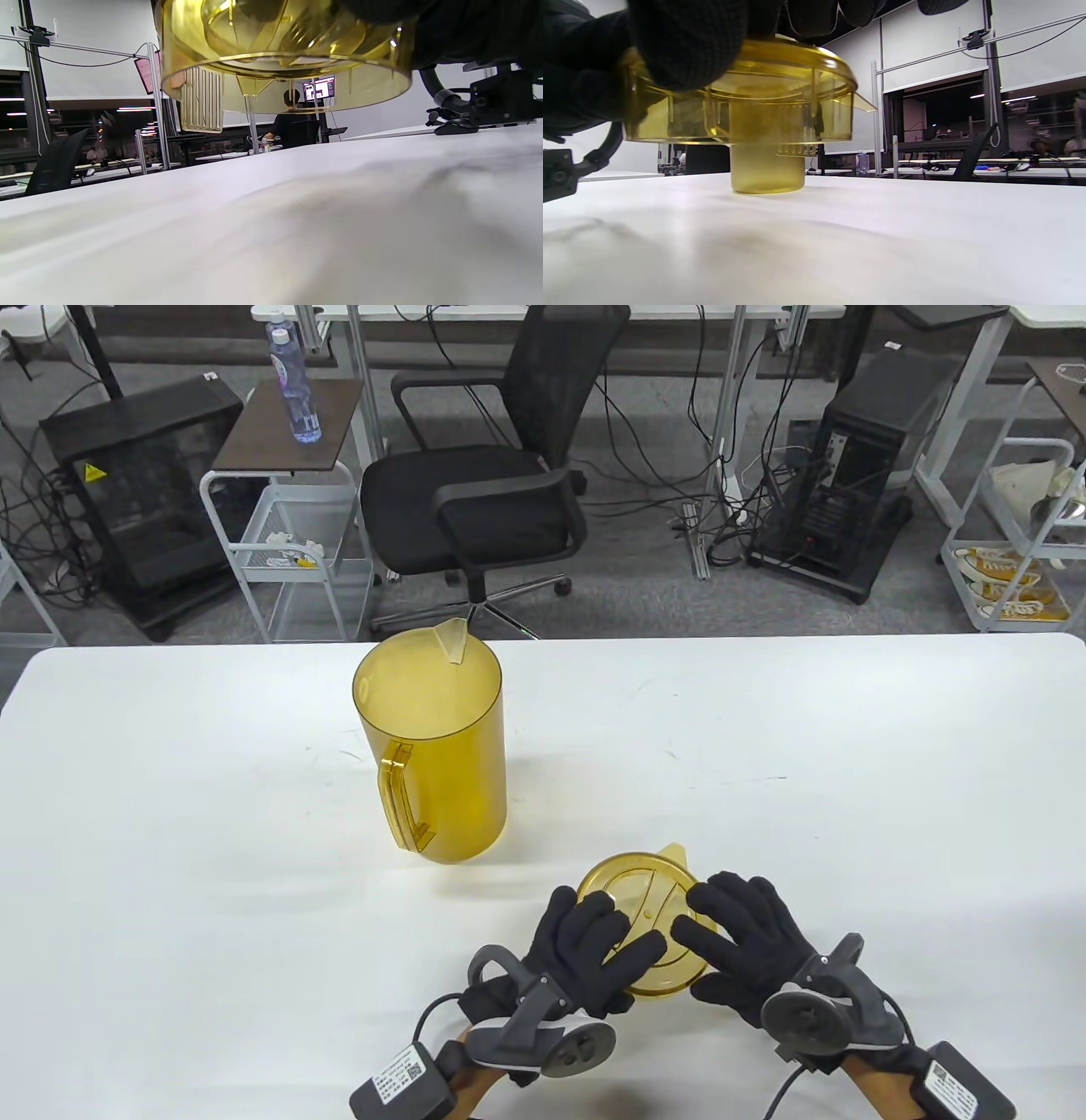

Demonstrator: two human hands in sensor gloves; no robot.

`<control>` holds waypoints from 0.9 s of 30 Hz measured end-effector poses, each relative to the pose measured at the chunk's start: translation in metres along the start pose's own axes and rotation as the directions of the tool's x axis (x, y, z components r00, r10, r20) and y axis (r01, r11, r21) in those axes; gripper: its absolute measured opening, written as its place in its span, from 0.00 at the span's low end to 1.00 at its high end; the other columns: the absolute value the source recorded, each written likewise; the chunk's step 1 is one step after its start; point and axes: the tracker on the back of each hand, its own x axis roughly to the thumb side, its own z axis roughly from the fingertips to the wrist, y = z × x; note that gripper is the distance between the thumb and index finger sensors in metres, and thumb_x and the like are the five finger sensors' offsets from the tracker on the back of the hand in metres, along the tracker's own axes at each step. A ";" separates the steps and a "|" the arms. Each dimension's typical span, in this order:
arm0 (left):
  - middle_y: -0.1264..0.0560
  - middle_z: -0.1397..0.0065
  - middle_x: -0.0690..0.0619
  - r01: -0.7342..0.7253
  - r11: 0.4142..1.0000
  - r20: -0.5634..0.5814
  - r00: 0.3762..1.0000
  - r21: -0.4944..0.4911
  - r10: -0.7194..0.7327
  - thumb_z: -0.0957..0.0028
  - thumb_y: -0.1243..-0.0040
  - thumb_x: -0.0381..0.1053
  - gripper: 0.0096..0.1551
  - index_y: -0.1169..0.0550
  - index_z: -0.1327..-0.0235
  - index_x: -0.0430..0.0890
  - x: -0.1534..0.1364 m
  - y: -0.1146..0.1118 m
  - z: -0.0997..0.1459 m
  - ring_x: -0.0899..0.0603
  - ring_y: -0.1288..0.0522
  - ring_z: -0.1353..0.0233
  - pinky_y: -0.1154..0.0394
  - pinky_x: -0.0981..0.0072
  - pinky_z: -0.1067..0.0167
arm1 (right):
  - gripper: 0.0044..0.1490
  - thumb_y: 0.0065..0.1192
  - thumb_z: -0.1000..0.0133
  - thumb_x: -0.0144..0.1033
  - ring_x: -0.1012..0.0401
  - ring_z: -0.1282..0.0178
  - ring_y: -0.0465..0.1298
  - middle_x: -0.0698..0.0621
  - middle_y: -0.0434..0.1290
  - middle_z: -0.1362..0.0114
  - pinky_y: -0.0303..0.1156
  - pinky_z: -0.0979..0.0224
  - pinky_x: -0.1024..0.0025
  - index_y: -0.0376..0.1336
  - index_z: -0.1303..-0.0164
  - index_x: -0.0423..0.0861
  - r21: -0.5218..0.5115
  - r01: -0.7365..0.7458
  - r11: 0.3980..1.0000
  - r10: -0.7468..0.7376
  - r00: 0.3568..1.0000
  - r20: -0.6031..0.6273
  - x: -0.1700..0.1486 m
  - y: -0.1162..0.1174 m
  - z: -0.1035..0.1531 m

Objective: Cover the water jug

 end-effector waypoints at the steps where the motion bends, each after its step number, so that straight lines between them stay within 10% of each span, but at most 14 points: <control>1: 0.45 0.14 0.42 0.003 1.000 -0.003 1.000 0.002 -0.003 0.46 0.49 0.57 0.44 0.47 0.14 0.58 -0.001 0.001 0.000 0.35 0.55 0.14 0.55 0.29 0.19 | 0.44 0.68 0.49 0.50 0.44 0.13 0.50 0.47 0.51 0.11 0.53 0.18 0.35 0.55 0.21 0.60 -0.010 0.000 1.000 0.000 1.000 -0.013 -0.003 -0.001 0.000; 27: 0.44 0.14 0.42 0.105 0.971 -0.111 0.990 0.212 -0.083 0.46 0.48 0.56 0.43 0.45 0.15 0.58 -0.016 0.064 -0.015 0.35 0.54 0.13 0.51 0.32 0.18 | 0.46 0.60 0.45 0.56 0.42 0.14 0.52 0.45 0.52 0.12 0.55 0.19 0.35 0.50 0.19 0.53 -0.193 0.080 0.978 -0.131 0.954 -0.270 -0.055 -0.016 0.009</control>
